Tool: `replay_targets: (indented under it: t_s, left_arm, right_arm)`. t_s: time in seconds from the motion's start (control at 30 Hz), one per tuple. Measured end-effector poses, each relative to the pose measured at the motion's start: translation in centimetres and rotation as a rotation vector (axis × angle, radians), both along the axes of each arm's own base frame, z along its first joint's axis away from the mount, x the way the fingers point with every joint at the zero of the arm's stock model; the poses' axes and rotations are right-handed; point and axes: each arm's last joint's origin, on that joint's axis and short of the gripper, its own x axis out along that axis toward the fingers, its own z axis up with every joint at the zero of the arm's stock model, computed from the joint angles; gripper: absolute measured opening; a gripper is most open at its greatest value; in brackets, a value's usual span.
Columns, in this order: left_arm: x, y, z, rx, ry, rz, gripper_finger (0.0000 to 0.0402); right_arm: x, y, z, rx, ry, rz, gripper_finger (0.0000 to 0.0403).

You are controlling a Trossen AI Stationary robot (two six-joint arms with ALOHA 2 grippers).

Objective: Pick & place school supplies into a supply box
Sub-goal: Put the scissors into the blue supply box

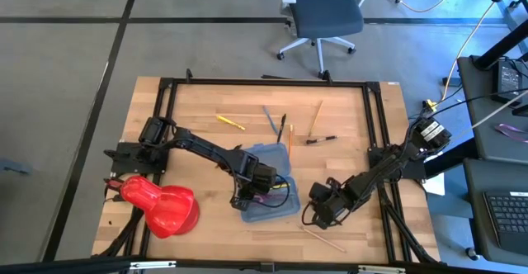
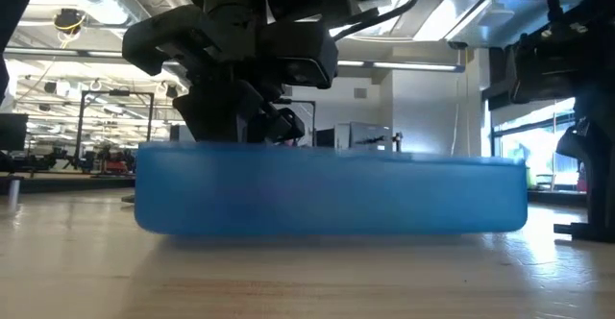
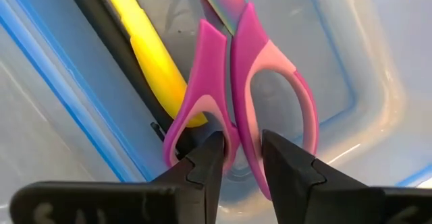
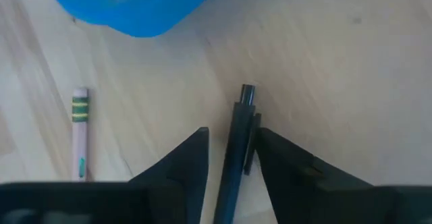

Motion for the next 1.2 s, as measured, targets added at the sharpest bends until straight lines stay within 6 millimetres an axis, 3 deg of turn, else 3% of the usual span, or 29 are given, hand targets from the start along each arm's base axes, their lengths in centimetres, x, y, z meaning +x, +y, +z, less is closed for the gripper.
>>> replay_targets:
  t_s: [0.33, 0.7, 0.97, 1.2]
  left_arm:
    - [0.0, 0.0, 0.0, 0.001, -0.001, 0.000, 0.0092]
    - [0.0, 0.0, 0.0, -0.003, 0.002, 0.010, 0.0098]
    - [0.0, 0.0, 0.0, -0.008, 0.008, 0.036, 0.0151]
    - [0.1, 0.0, 1.8, -0.015, -0.032, 0.029, 0.0189]
  right_arm:
    - [-0.2, -0.2, -0.1, -0.078, 0.017, 0.152, 0.0050]
    - [0.2, 0.0, 0.3, -0.083, 0.031, 0.169, 0.0053]
    - [0.6, 0.4, 1.2, -0.098, 0.051, 0.182, 0.0053]
    - [0.7, 0.5, 1.4, -0.091, 0.059, 0.209, 0.0053]
